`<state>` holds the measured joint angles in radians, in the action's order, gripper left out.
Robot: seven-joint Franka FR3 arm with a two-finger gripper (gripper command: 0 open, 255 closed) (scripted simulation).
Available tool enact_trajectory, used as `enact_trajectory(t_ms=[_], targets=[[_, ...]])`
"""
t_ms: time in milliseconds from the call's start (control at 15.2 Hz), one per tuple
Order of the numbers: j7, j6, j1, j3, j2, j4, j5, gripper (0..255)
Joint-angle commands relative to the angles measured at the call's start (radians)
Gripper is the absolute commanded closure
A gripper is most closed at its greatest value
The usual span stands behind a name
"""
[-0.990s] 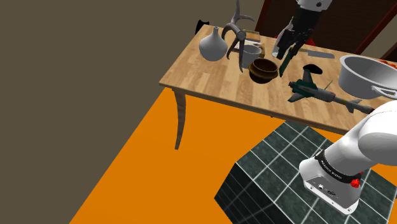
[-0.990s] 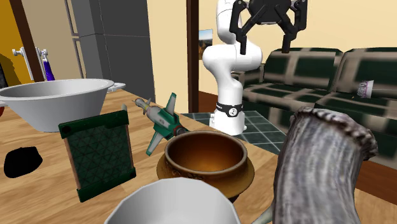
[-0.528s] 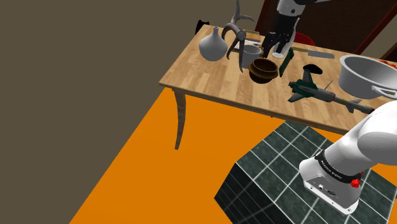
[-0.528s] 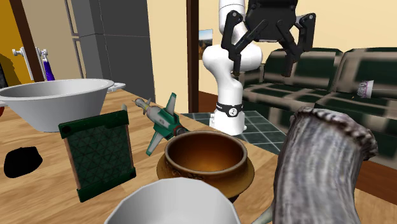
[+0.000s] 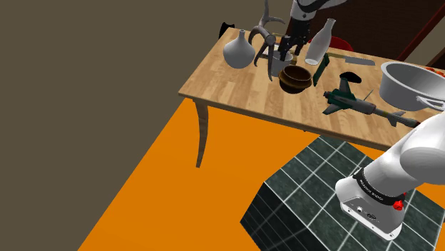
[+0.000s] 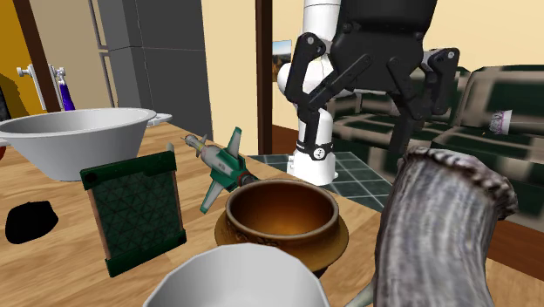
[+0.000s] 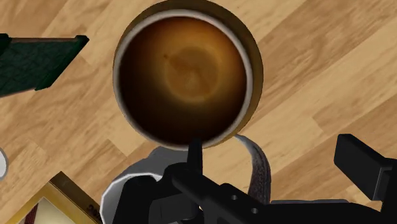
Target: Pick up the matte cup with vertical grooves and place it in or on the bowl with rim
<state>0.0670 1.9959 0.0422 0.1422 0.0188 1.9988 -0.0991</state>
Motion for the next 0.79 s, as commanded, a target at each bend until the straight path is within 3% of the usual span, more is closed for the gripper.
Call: enact_trajectory(t_ms=[0,594,726], targets=[[0.011,0.016,0.006,0.006,0.083,-0.07,-0.006,0],[0.053,-0.011,0.038,0.018,0.44,-0.468,-0.019,0],[0.053,0.012,0.042,0.018,0.448,-0.453,-0.02,0]])
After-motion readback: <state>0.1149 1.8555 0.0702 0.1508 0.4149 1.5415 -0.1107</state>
